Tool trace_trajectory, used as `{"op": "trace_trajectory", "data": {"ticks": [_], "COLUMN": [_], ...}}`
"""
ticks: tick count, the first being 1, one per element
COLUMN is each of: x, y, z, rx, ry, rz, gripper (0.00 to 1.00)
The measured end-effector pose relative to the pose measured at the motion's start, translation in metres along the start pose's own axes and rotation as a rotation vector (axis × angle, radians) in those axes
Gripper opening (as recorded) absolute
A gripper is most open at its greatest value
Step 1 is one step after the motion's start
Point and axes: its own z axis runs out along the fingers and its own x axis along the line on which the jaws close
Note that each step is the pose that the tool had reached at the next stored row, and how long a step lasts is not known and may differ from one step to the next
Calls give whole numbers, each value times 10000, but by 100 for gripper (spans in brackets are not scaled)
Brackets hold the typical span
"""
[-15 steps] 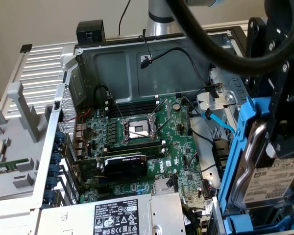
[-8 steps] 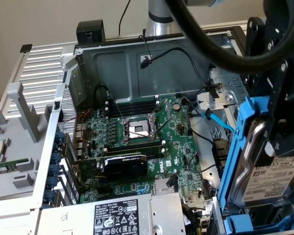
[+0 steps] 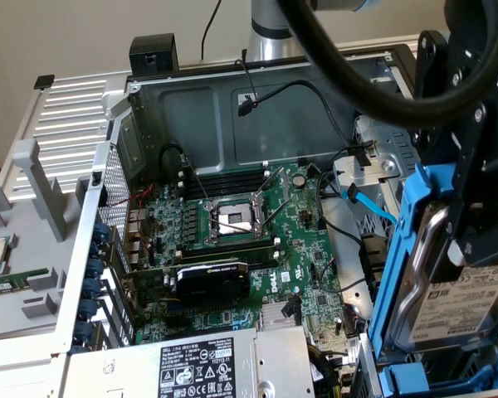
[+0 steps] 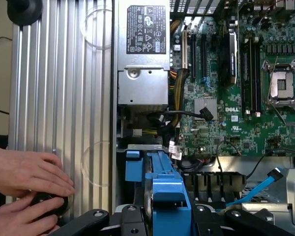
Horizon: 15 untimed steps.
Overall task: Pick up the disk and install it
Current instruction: 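Insert the disk into the insertion slot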
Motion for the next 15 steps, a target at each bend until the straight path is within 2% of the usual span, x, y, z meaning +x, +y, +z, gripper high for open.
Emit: {"op": "trace_trajectory", "data": {"ticks": [15], "x": [0], "y": [-4], "z": [68], "rx": [0], "ry": [0], "rz": [0], "gripper": [37]}}
